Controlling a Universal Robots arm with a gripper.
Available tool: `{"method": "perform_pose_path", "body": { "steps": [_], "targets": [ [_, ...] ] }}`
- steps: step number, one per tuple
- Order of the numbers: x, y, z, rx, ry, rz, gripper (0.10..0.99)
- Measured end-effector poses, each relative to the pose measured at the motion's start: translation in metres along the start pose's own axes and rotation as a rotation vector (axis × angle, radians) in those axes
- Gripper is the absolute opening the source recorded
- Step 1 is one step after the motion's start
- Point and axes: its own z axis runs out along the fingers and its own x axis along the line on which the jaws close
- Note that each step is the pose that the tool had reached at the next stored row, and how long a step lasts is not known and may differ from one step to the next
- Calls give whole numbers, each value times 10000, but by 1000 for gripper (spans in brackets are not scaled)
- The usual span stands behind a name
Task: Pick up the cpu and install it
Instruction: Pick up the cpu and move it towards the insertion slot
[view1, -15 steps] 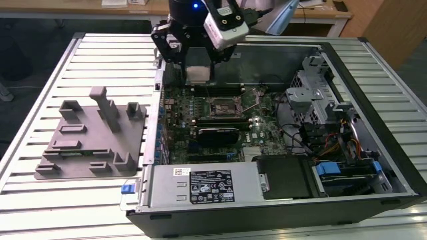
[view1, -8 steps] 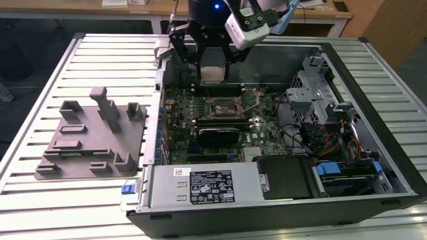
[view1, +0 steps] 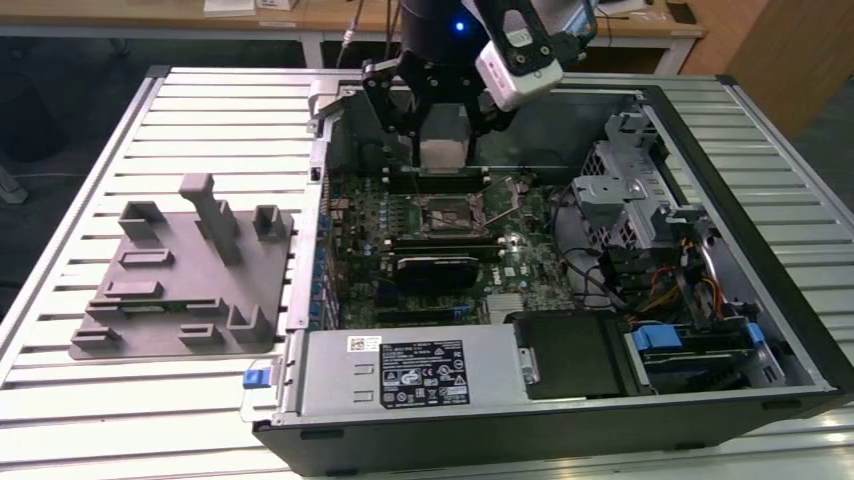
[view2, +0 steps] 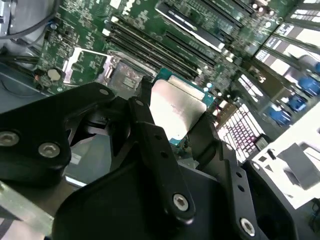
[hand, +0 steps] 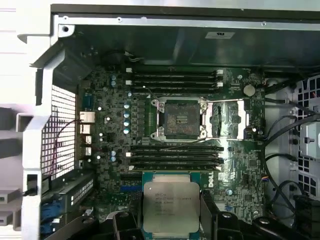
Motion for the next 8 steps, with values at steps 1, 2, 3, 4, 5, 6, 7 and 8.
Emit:
{"method": "perform_pose_path", "body": {
  "steps": [1,2,3,4,5,6,7,8],
  "targets": [
    [-19,-1,18,0,0,-1,541],
    [-38,-1,37,1,1,-1,541],
    [-58,-2,56,0,0,-1,541],
    [-76,-3,75,1,1,-1,541],
    [-92,-3,93,1,1,0,541],
    [-107,-3,112,0,0,0,541],
    [-122,-4,131,0,0,0,541],
    [-136,-4,149,0,0,0,541]
  ]
}}
